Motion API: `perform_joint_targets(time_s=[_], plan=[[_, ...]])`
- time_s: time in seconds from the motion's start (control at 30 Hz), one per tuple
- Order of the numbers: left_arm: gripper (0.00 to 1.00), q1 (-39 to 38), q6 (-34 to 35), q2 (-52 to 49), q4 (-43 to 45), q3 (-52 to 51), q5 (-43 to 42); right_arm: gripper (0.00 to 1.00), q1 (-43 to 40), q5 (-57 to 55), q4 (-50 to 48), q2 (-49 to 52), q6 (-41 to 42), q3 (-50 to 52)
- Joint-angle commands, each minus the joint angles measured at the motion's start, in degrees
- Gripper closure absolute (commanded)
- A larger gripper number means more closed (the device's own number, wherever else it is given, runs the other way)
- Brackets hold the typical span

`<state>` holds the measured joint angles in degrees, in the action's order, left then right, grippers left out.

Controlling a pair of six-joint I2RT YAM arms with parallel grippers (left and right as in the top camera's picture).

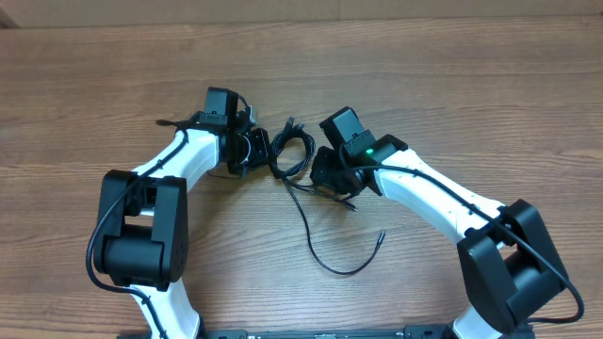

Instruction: Untangle cables

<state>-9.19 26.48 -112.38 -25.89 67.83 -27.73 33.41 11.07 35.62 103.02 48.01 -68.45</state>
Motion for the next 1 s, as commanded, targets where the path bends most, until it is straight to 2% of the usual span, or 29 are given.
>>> perform_joint_targets(time_s=[0.0, 0.47, 0.97], plan=[[0.96, -0.17, -0.55, 0.63, 0.22, 0.02, -0.11, 0.75, 0.24, -2.6, 0.5, -0.66, 0.46, 0.2], [0.96, -0.17, -0.55, 0.63, 0.24, 0.04, -0.11, 0.74, 0.24, -13.86, 8.11, -0.66, 1.95, 0.2], [0.96, -0.17, -0.55, 0.63, 0.22, 0.04, -0.11, 0.64, 0.22, -28.85, 14.49, -0.66, 1.95, 0.2]])
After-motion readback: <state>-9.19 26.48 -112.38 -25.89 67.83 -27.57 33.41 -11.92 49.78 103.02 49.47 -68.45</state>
